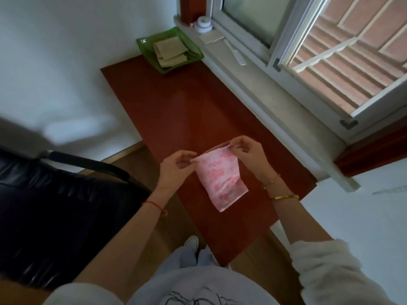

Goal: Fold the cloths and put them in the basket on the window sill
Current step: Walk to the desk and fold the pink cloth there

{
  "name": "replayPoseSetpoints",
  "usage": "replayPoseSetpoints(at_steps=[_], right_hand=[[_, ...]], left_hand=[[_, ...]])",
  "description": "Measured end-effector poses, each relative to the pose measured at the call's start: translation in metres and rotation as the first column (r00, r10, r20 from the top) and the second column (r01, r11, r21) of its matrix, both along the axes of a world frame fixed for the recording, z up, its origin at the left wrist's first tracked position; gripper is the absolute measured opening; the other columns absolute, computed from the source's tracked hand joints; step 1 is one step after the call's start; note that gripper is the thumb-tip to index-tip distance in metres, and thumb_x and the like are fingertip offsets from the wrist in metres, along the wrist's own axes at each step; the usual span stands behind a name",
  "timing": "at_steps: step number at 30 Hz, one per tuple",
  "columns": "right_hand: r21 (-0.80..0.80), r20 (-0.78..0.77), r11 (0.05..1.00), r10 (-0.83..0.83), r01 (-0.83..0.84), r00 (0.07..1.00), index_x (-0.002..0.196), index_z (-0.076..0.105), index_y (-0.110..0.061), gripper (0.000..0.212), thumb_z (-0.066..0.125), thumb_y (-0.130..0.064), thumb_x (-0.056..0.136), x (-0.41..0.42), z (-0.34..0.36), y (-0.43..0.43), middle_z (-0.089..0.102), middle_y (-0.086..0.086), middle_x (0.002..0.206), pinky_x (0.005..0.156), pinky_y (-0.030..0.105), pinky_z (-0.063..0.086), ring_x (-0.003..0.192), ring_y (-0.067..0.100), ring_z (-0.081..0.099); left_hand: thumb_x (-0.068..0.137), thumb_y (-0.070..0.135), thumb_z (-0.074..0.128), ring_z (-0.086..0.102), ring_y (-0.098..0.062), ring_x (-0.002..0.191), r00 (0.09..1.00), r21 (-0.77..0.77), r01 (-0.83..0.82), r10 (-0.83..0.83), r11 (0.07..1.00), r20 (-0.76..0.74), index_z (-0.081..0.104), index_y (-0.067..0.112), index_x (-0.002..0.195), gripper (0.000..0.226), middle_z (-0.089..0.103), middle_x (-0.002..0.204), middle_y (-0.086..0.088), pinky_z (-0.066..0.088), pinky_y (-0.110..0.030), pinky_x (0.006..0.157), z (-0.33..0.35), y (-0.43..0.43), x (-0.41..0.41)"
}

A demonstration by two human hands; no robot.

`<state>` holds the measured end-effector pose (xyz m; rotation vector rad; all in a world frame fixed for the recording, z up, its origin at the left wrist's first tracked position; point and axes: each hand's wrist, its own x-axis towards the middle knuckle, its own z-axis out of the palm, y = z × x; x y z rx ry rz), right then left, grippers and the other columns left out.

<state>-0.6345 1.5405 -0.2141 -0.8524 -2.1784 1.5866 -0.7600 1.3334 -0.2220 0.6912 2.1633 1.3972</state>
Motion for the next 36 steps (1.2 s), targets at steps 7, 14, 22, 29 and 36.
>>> replayPoseSetpoints(at_steps=[7,14,22,29,36], right_hand=[[0.065,-0.096,0.997,0.035,-0.029,0.995,0.094,0.069,-0.012,0.009,0.070,-0.007,0.086,0.045,0.067,-0.008,0.070,0.005,0.093,0.087,0.035,0.056,0.088,0.019,0.066],[-0.029,-0.126,0.988,0.144,-0.149,0.982,0.095,0.066,-0.002,0.008,0.068,-0.005,0.088,0.082,0.102,-0.033,0.070,0.001,0.090,0.080,0.025,0.055,0.087,0.015,0.069],[-0.134,-0.020,0.988,0.070,-0.072,0.997,0.095,0.067,-0.003,0.010,0.070,-0.007,0.087,0.087,0.067,-0.024,0.070,0.014,0.094,0.082,0.031,0.056,0.085,0.022,0.066],[0.112,0.237,0.991,-0.100,0.075,0.966,0.087,0.070,-0.015,0.005,0.074,-0.013,0.083,0.059,-0.015,-0.001,0.068,-0.007,0.084,0.074,0.021,0.048,0.075,0.004,0.062],[0.153,0.381,0.983,0.031,-0.097,0.924,0.093,0.069,-0.012,0.007,0.070,-0.014,0.086,0.084,-0.061,-0.031,0.065,-0.006,0.089,0.069,0.006,0.045,0.078,0.003,0.060]], left_hand=[[0.083,0.017,0.076,0.069,0.003,0.083,0.904,0.008,0.354,-0.340,0.935,-0.259,0.073,0.024,0.097,0.016,0.072,0.091,0.016,0.053,-0.010,0.078,0.077,0.009,-0.025],[0.082,0.010,0.077,0.073,-0.011,0.085,0.790,0.018,0.608,-0.604,0.793,-0.105,0.073,0.008,0.100,0.018,0.076,0.092,0.000,0.057,-0.020,0.080,0.125,-0.004,-0.029],[0.081,0.012,0.078,0.072,-0.010,0.086,0.752,-0.088,0.642,-0.648,0.762,-0.122,0.073,0.011,0.101,0.020,0.075,0.094,0.002,0.058,-0.025,0.084,0.087,0.020,-0.036],[0.080,0.010,0.075,0.071,-0.006,0.083,0.841,-0.252,0.471,-0.516,0.845,-0.159,0.075,0.016,0.091,0.013,0.074,0.091,0.006,0.058,-0.023,0.081,-0.001,0.052,-0.028],[0.077,0.010,0.077,0.066,-0.002,0.087,0.773,-0.304,0.564,-0.621,0.768,-0.133,0.072,0.021,0.086,0.015,0.072,0.093,0.008,0.053,-0.018,0.081,-0.051,0.019,-0.013]])
